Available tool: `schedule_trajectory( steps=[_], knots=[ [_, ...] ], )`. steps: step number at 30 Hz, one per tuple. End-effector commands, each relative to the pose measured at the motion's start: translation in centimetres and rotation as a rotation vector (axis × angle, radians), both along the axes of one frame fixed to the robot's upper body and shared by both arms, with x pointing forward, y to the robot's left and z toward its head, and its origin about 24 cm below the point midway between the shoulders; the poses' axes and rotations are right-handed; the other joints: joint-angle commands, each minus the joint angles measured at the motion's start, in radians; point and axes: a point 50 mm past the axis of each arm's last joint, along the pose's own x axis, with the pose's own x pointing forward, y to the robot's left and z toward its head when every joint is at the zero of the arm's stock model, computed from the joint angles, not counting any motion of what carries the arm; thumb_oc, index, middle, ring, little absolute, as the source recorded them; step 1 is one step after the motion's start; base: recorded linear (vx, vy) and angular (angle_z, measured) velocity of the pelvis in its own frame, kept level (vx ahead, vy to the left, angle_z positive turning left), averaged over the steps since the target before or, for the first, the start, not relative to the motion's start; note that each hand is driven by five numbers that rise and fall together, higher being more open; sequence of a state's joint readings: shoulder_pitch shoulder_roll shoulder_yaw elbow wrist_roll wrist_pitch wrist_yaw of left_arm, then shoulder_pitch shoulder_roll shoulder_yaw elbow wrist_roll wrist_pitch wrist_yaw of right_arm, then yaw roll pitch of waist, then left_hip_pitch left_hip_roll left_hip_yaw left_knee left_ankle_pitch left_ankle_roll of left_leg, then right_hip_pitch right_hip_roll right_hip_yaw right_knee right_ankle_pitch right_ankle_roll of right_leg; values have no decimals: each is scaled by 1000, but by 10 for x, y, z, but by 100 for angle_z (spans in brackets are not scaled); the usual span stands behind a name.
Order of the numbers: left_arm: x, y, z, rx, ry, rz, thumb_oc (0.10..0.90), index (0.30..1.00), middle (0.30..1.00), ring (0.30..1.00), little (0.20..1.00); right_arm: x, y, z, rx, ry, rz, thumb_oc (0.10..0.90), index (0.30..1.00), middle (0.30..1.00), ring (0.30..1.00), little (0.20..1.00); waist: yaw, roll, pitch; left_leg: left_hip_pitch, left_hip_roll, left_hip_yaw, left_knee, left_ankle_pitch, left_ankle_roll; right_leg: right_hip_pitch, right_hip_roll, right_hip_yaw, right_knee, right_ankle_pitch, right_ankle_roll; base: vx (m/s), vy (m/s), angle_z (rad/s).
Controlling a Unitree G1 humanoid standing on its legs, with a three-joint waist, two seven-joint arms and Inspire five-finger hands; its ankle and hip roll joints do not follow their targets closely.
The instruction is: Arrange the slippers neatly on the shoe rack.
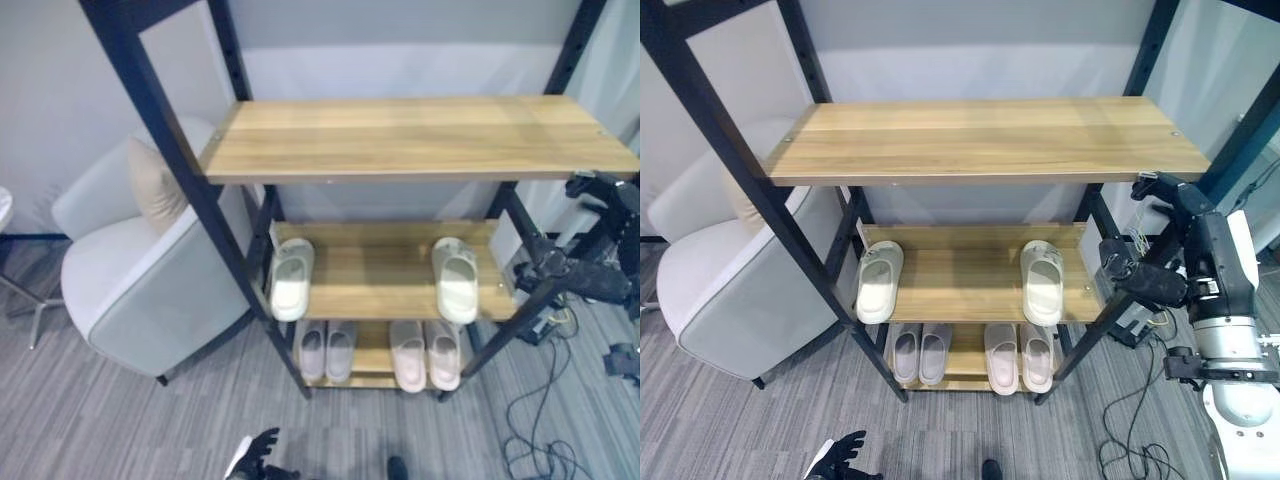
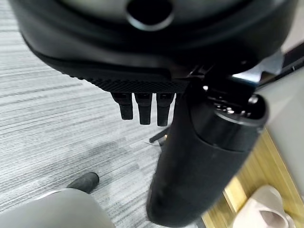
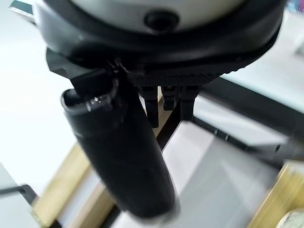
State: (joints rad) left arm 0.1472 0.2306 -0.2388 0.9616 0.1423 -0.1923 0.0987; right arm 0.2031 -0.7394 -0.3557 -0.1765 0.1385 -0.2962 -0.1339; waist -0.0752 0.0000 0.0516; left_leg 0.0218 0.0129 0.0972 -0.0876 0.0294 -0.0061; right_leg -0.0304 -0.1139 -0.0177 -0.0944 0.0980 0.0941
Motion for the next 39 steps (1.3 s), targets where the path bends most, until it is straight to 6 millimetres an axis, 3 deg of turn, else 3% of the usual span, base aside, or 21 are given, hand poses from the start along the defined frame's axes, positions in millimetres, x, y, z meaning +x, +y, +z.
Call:
schedule_trajectory(
  steps=[1,8,15,16,20,25,27,29,37,39],
  knots=[
    [23,-7,5,-12,-64,-50,800,900,900,900,900,18,-4,51,-22,-239,-17,800,900,900,900,900,57,-1,-20,-5,17,-85,0,-45,-28,77,-3,-50,7,-93,55,0,0,0],
    [18,0,3,-6,-44,-21,800,900,900,900,900,28,-7,47,-50,-167,-15,800,900,900,900,900,76,-13,-13,-10,14,-95,0,-46,-28,79,-4,-61,7,-99,57,5,3,1],
    [21,-3,3,-17,-39,-35,800,900,900,900,900,48,14,46,-164,-49,120,800,900,900,900,900,90,-28,18,-57,12,-101,0,-29,-30,36,-6,-66,7,-84,60,-42,18,-8],
    [24,-5,2,-20,-36,-38,800,900,900,900,900,54,26,44,-166,-34,178,800,900,900,900,900,96,-37,30,-80,13,-104,0,-21,-31,15,-6,-68,7,-79,61,-63,33,-17],
    [36,-5,7,-21,-82,-23,800,900,900,900,900,53,39,39,-162,-40,224,800,900,900,900,900,104,-45,46,-110,11,-112,0,-11,-30,-5,-5,-75,7,-75,60,-52,40,-16],
    [48,-1,14,0,-132,-15,800,900,900,900,900,40,44,14,-50,-32,213,800,900,900,900,900,102,-56,50,-100,5,-125,0,-20,-24,12,-9,-84,7,-78,61,8,24,25],
    [45,4,13,18,-124,-13,800,900,900,900,900,33,45,-4,-30,16,199,800,900,900,900,900,100,-59,47,-82,1,-131,0,-31,-16,28,-14,-84,7,-80,63,37,33,38],
    [42,5,12,25,-117,-12,800,900,900,900,900,32,46,-10,-29,34,196,800,900,900,900,900,101,-60,48,-74,-1,-133,0,-33,-13,33,-17,-84,7,-79,64,18,23,28],
    [34,6,8,47,-83,-38,800,900,900,900,900,45,46,5,-86,-44,145,800,900,900,900,900,116,-59,44,-77,-7,-130,0,-35,-7,24,-24,-81,7,-77,67,18,14,1],
    [37,5,10,51,-93,-48,800,900,900,900,900,58,42,16,-177,-58,101,800,900,900,900,900,130,-65,47,-91,-7,-131,0,-32,-9,12,-24,-83,7,-75,67,0,0,0]
  ],
)
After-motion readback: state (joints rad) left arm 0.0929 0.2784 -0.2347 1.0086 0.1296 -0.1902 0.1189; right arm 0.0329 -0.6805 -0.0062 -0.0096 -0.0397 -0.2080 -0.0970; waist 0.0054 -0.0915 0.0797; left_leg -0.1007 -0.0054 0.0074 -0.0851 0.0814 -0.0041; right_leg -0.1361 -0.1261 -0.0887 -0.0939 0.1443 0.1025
